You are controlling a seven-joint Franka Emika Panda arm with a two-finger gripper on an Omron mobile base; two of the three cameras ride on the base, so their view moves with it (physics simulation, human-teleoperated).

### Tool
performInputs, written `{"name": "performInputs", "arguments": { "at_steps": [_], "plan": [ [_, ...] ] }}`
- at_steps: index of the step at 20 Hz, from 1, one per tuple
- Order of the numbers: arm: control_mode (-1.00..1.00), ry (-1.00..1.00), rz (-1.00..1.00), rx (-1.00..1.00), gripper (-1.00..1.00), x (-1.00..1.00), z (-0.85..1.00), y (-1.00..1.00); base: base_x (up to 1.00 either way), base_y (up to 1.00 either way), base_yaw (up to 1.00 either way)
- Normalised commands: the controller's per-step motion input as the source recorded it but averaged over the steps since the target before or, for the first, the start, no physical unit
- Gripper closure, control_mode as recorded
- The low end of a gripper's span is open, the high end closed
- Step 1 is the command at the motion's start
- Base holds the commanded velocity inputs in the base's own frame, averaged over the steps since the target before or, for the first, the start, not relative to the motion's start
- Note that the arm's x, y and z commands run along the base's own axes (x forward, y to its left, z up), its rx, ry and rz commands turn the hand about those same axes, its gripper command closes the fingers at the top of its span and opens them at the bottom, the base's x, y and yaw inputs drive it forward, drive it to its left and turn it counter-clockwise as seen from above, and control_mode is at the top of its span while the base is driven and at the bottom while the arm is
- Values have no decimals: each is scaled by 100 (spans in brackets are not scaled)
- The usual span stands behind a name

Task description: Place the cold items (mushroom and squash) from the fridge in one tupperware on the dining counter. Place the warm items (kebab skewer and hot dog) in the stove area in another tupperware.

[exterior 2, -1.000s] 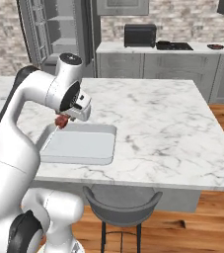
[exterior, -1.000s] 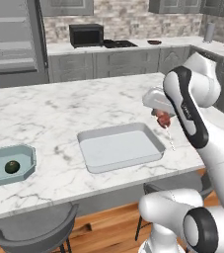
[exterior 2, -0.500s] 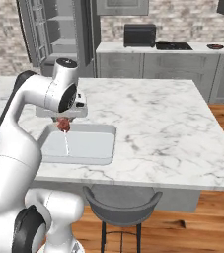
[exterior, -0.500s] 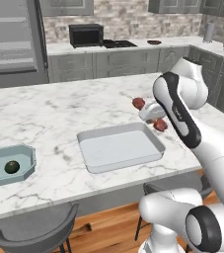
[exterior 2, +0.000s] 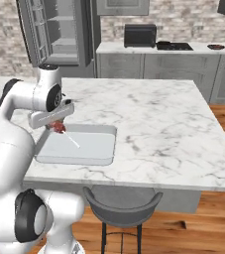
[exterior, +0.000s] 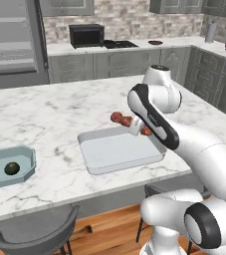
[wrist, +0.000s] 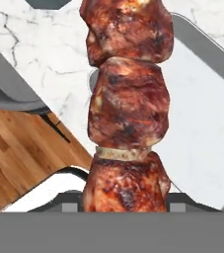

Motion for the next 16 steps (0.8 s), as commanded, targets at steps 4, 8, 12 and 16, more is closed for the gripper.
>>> {"name": "performInputs", "arguments": {
  "at_steps": [4,8,12,16],
  "plan": [
    [-100,0,49,-10,100,18,-49,1,0,0,0],
    [-100,0,43,-14,100,15,-59,0,0,0,0],
    [-100,1,23,-12,100,30,-59,0,0,0,0],
    [-100,0,9,-3,100,47,-46,0,0,0,0]
  ]
}}
